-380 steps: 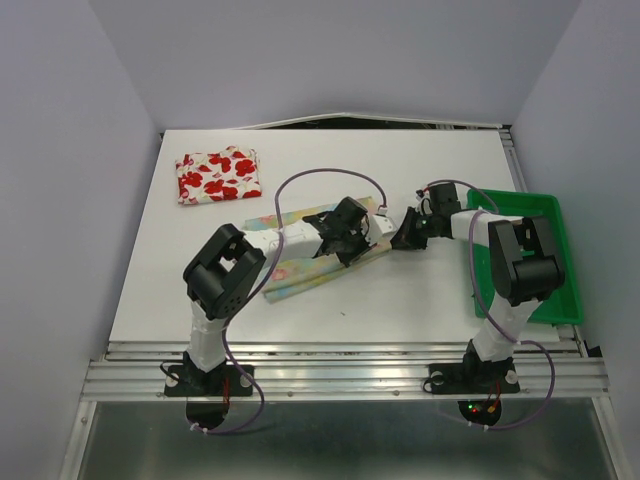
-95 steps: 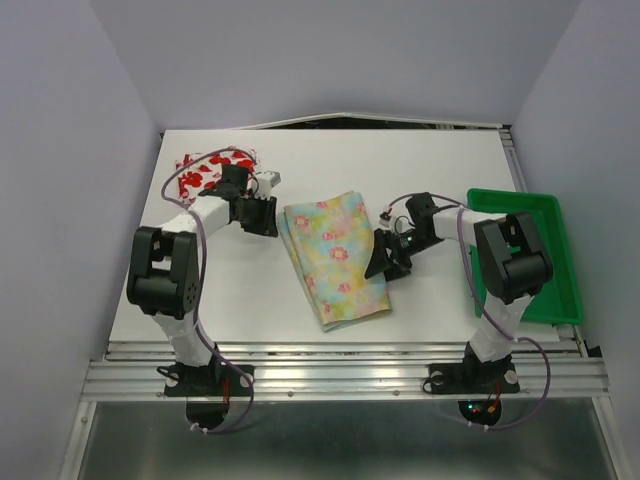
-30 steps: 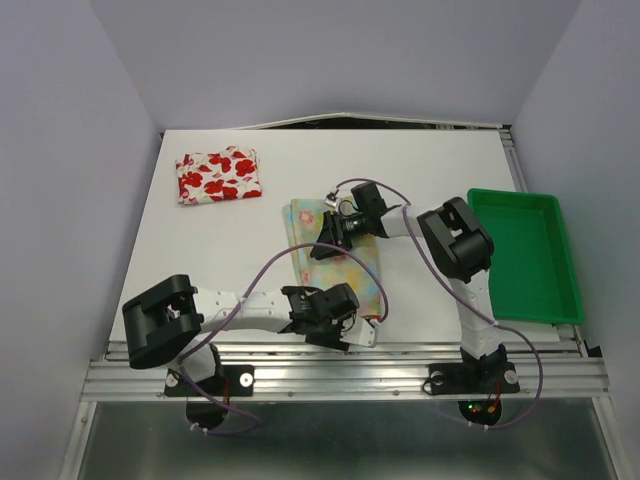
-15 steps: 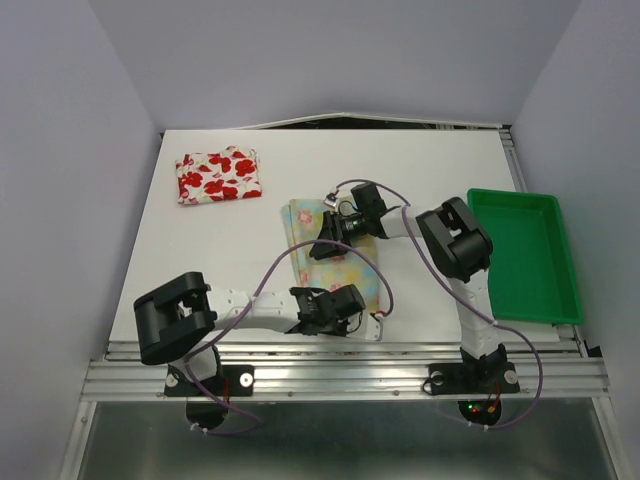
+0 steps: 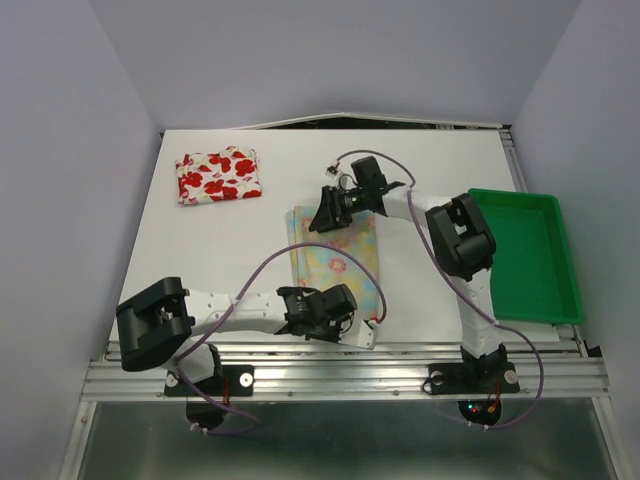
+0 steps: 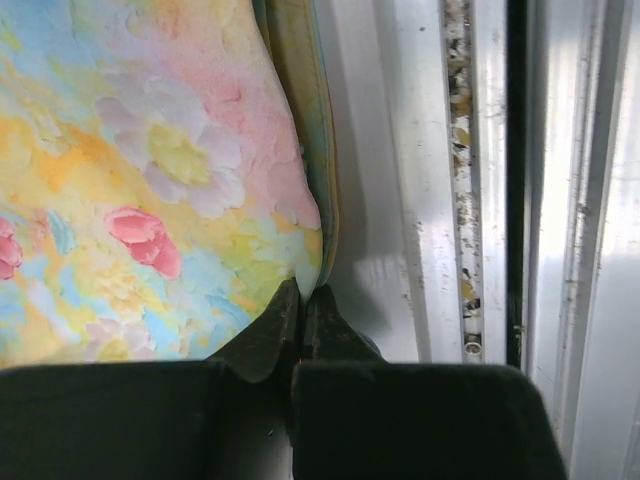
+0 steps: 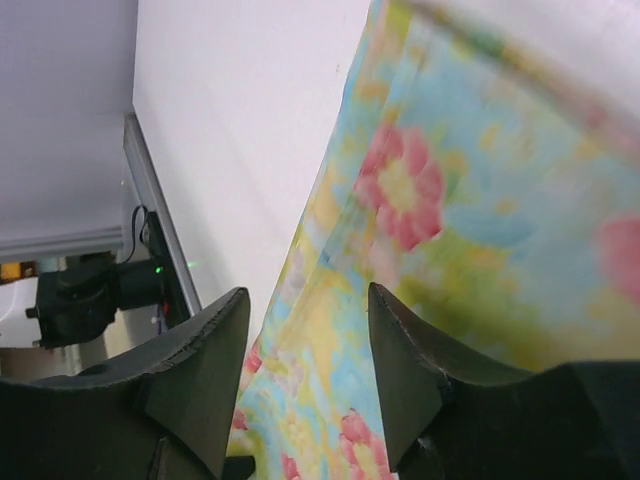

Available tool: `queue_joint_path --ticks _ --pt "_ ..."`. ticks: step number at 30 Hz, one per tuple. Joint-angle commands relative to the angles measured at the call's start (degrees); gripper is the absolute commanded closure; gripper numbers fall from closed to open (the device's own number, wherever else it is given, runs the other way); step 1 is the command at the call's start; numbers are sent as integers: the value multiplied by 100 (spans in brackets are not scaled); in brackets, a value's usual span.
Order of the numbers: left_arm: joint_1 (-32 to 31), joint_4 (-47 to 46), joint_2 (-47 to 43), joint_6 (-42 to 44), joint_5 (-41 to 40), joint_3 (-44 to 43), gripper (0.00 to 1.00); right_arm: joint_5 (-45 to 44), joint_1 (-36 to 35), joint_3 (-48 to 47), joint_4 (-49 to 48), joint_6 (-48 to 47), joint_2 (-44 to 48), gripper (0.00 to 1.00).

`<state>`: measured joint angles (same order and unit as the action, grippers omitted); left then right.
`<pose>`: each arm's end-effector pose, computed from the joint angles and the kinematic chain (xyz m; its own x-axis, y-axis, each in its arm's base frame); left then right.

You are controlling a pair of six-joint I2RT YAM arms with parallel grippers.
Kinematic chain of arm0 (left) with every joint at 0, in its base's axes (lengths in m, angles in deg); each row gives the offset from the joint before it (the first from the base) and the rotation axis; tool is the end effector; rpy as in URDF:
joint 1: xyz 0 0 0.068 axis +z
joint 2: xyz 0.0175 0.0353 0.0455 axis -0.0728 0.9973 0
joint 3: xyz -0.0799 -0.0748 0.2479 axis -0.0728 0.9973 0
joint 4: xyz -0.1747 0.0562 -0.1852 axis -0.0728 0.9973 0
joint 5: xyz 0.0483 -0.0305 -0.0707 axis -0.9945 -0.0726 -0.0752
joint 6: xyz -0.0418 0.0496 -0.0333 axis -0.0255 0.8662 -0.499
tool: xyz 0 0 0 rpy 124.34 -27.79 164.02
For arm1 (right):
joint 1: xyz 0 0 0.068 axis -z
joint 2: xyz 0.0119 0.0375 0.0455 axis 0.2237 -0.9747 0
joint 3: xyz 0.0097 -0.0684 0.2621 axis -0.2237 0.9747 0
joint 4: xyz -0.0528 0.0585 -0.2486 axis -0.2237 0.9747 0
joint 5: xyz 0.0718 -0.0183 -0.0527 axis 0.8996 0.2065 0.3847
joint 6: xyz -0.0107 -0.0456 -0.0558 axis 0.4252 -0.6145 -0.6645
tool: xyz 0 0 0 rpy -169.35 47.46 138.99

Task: Fold and stack the skirts
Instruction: Fold the skirt

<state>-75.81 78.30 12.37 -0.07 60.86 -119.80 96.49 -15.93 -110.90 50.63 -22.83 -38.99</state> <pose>0.0910 -0.2773 0.1547 0.3700 0.8153 -0.4453 0.9153 -0.2380 0.3249 0.3987 0.2745 0.1274 -0.9113 -0.1916 -0.3645 -0.4116 0.3945 0.8216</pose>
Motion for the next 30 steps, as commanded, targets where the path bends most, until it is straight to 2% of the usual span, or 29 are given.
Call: queue_joint_path --ticks 1,4,8,17,22,30 --pt "-43 314 -299 131 526 131 100 -366 442 -890 607 -748 26 45" --pt "-43 463 -387 218 737 123 100 -402 496 -1130 1056 -1118 -255 47" --pt "-35 673 -475 341 878 17 100 -270 443 -1078 995 -1162 -712 49" --pt "44 1183 -739 403 1071 -527 100 -226 329 -147 232 -1163 -1038 52" --pt "369 1499 -678 429 1151 -1124 100 -226 276 354 2 -1180 -941 53" --pt "1625 1957 -151 877 1502 -2276 100 -165 276 627 -104 -1259 -774 53"
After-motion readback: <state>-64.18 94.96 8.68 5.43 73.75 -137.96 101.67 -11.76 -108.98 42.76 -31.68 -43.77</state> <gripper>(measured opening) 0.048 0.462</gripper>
